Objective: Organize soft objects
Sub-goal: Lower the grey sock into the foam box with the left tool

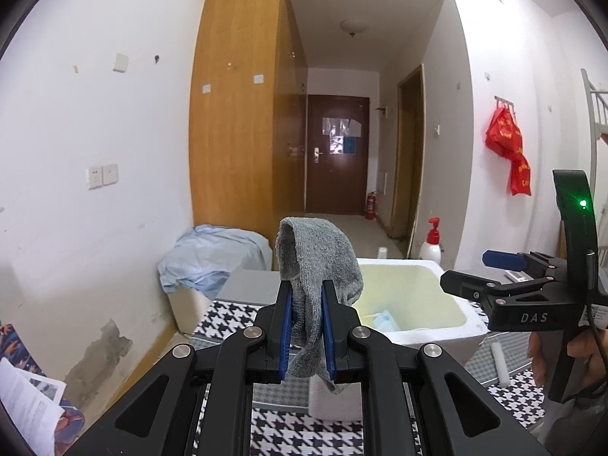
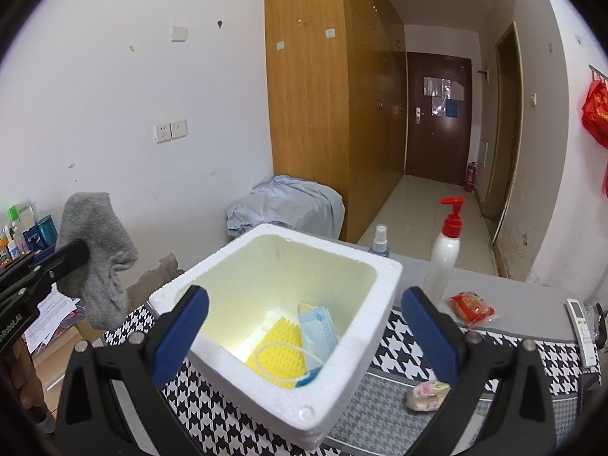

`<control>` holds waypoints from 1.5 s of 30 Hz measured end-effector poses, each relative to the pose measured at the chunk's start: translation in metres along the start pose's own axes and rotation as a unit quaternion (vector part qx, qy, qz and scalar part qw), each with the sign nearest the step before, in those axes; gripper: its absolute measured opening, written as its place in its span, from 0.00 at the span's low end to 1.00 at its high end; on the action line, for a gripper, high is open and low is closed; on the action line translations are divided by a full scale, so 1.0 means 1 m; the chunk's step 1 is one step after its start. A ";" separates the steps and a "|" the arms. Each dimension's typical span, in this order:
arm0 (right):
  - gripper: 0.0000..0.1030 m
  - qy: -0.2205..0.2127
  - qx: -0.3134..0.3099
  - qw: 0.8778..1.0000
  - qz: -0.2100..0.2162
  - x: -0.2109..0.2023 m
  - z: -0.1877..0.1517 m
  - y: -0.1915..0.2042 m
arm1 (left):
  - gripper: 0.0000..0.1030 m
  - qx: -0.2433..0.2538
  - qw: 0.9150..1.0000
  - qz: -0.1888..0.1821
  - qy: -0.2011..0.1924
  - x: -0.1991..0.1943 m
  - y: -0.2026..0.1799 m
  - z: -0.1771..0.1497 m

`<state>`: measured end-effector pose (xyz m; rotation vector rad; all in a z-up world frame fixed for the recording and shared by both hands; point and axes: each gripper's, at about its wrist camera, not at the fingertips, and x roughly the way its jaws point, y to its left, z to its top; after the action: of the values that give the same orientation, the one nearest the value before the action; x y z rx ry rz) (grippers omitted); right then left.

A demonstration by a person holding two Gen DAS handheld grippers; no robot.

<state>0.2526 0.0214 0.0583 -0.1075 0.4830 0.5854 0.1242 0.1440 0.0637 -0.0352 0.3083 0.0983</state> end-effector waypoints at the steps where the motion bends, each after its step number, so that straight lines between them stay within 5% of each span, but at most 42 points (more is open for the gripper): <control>1: 1.00 0.000 0.003 1.000 0.000 -0.001 0.000 -0.003 | 0.15 0.001 1.000 -0.003 0.000 0.002 -0.003 0.001; 32: 1.00 -0.016 0.026 0.999 -0.035 -0.051 -0.032 -0.042 | 0.15 0.016 0.997 -0.078 0.021 0.060 -0.057 0.012; 45: 1.00 -0.009 0.042 0.998 -0.056 -0.059 -0.045 -0.061 | 0.15 0.018 0.996 -0.074 0.053 0.087 -0.068 0.014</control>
<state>0.2257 -0.0698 0.0441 -0.0492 0.4803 0.4561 0.2183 0.0848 0.0522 -0.0275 0.4124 -0.0569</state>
